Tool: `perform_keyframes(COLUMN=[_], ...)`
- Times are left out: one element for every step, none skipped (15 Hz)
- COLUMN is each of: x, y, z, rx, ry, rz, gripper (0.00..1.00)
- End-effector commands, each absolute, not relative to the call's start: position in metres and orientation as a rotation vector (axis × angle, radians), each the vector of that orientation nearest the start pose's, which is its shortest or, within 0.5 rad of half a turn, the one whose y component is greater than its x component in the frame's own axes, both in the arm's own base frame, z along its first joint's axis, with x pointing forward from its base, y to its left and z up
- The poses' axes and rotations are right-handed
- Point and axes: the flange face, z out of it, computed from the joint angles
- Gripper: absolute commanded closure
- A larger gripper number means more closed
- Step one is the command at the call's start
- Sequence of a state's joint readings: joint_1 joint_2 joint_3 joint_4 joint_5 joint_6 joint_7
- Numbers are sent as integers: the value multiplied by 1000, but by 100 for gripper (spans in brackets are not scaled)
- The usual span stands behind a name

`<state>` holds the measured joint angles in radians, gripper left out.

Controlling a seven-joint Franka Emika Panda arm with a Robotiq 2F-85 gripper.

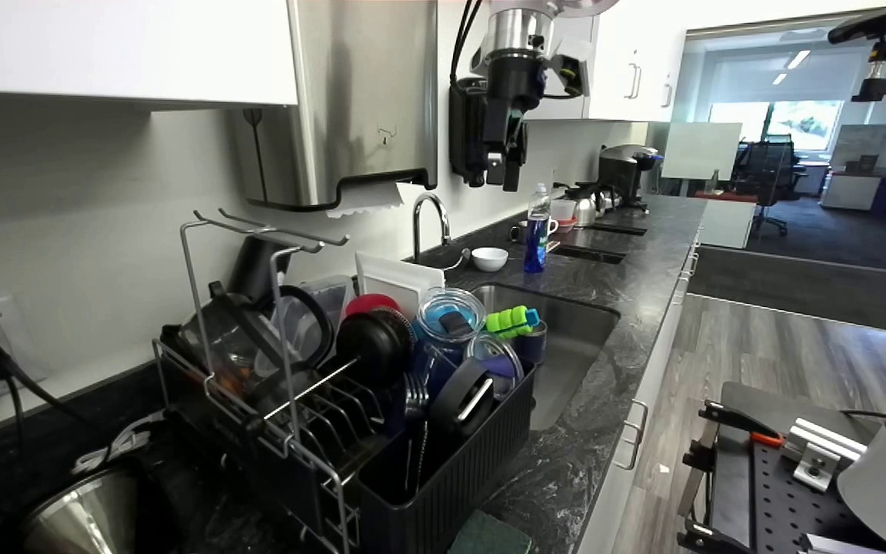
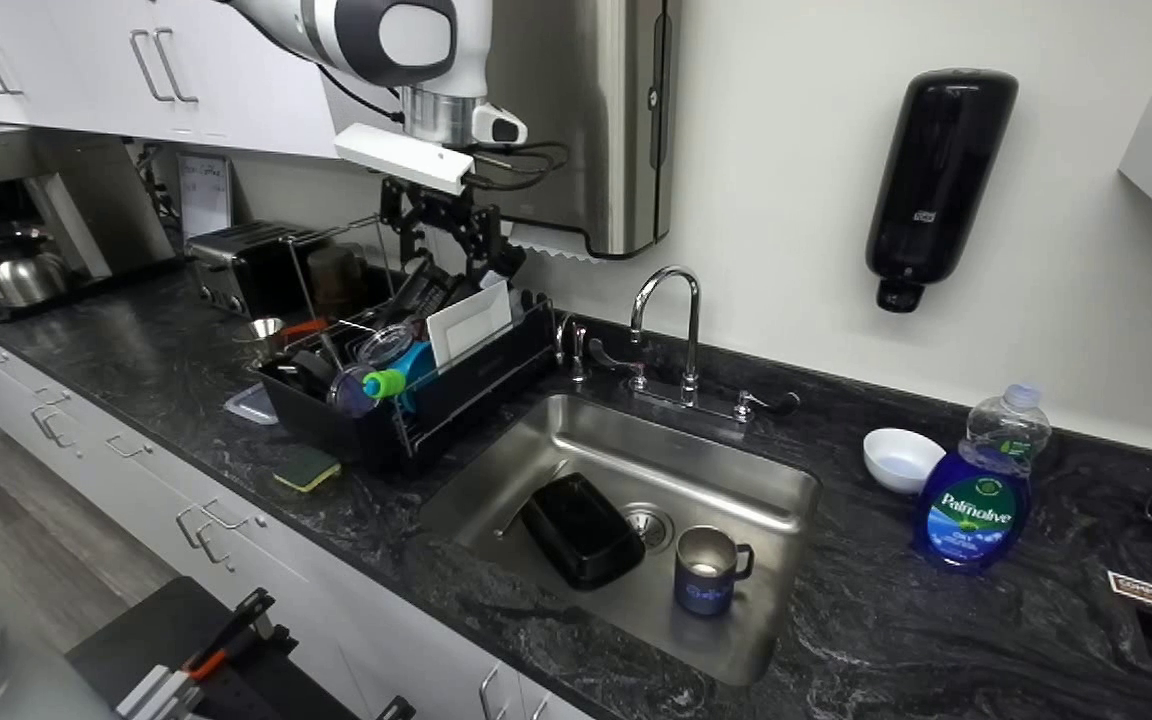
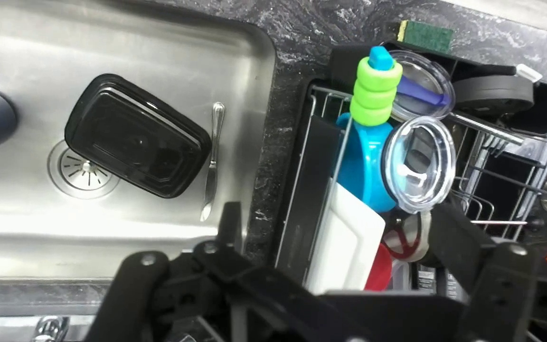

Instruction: Move the lid from the sink to the dish rack

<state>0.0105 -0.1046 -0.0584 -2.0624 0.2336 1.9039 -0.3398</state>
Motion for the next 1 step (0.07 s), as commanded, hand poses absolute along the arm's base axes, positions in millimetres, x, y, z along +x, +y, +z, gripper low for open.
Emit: perform_keyframes(x=[517], y=[-17], z=[475], rx=[-2890], ry=[-276], rz=[21], gripper=[0])
